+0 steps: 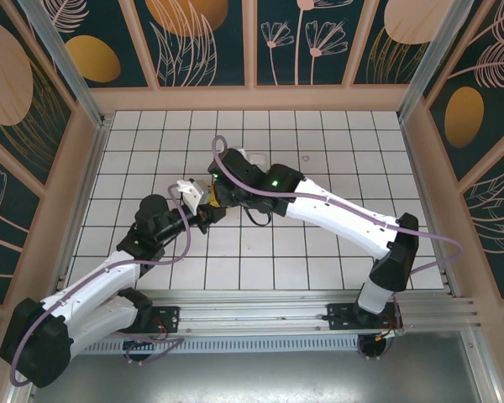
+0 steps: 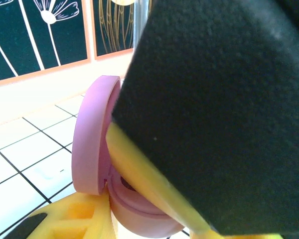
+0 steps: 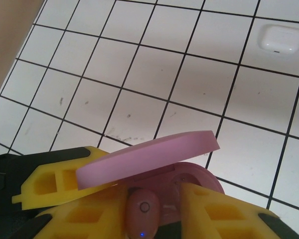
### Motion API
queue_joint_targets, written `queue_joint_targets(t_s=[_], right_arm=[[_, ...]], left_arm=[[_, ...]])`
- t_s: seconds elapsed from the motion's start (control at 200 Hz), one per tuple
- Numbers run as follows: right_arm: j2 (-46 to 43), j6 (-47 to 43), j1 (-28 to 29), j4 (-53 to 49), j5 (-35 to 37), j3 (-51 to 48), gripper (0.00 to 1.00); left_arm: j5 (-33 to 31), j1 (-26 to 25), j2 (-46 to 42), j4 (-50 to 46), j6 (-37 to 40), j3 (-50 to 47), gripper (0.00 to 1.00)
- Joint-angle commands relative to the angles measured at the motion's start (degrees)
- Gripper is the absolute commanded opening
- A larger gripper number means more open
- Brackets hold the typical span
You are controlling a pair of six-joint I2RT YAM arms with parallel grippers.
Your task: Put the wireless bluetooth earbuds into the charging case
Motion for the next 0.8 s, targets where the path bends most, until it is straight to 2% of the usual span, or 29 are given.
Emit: queue_joint_targets(t_s=[0.0,0.145,0.53,0.656,0.796], right_arm=[[-3.92,1.35,-0.70,2.84,-5.34,-2.63,0.34],[-6.30,1.95,-1.68,6.02,-8.40,-5.56,0.37],[-13.70,2.04,-3.36,11.39,-8.54,-10.69,0.38],[-16.63,1.14,-7.23,9.98,-8.18,-11.78,0.38],[-19.26,-0.65,-15.34,9.01,-10.18,-15.36,0.39]], left_arm=[[-0.74,-0.13,-1.17,2.32,0.89,2.13,0.22],[-0.84,-0.09,-1.15,2.29,0.90,1.82,0.22],[-0.83,-0.12,-1.18,2.03,0.44,1.55,0.22],[0.23,-0.11,-1.13,1.33,0.28,1.70,0.23],[3.10,-0.13,0.55,1.63,-0.56,1.95,0.23]])
